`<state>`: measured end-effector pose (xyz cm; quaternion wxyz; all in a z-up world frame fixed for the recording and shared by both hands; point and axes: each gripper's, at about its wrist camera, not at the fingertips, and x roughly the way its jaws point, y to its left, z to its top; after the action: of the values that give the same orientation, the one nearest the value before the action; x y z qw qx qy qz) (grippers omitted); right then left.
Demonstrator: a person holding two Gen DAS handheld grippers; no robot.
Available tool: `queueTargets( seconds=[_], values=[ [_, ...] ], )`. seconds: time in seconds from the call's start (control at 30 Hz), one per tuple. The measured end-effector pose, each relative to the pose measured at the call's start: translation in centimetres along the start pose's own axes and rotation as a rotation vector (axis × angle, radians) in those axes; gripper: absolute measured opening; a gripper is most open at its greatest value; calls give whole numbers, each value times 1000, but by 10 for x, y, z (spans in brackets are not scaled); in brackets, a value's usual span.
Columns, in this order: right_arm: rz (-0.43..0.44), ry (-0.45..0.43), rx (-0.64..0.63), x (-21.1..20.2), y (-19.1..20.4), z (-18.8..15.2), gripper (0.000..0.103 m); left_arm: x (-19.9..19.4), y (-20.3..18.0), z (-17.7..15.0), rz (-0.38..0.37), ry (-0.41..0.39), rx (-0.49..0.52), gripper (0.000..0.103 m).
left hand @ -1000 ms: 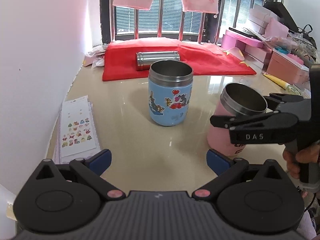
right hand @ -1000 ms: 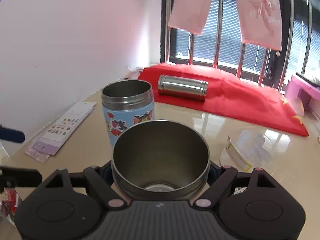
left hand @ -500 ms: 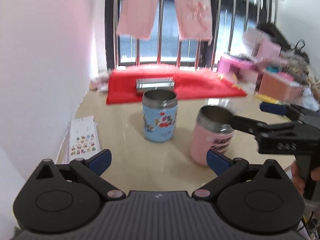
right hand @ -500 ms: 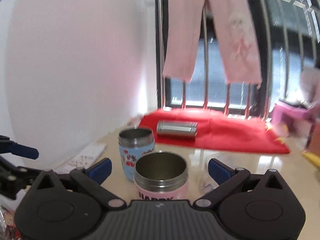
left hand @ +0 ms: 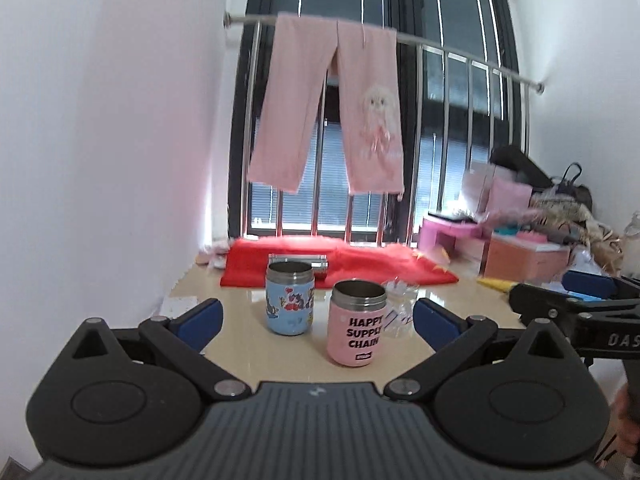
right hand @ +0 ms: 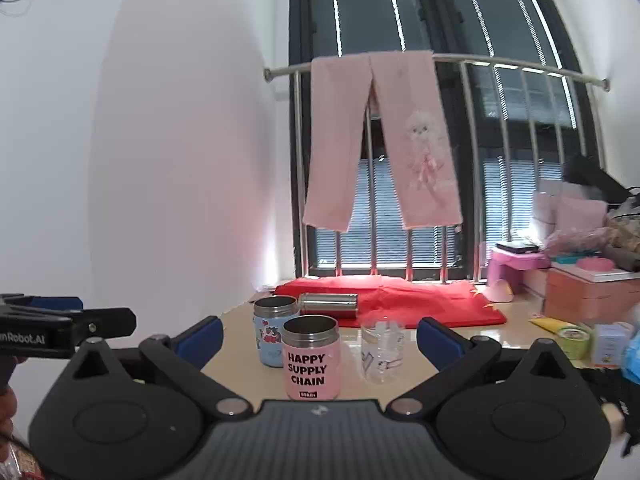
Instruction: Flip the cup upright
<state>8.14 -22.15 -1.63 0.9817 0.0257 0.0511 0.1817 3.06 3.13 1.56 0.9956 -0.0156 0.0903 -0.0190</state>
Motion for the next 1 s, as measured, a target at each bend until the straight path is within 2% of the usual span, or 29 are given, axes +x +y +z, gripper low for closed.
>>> queueTargets(
  seconds=[0.13, 0.27, 1.0],
  values=[
    [-37, -44, -14, -39, 2, 3, 103, -28, -9, -2, -10, -58, -6, 103],
    [-43, -59, -13, -47, -1, 8, 103, -33, -15, 3, 1, -93, 16, 103],
    [-55, -31, 8, -43, -5, 1, 103, -31, -11, -4, 5, -68, -5, 103]
  ],
)
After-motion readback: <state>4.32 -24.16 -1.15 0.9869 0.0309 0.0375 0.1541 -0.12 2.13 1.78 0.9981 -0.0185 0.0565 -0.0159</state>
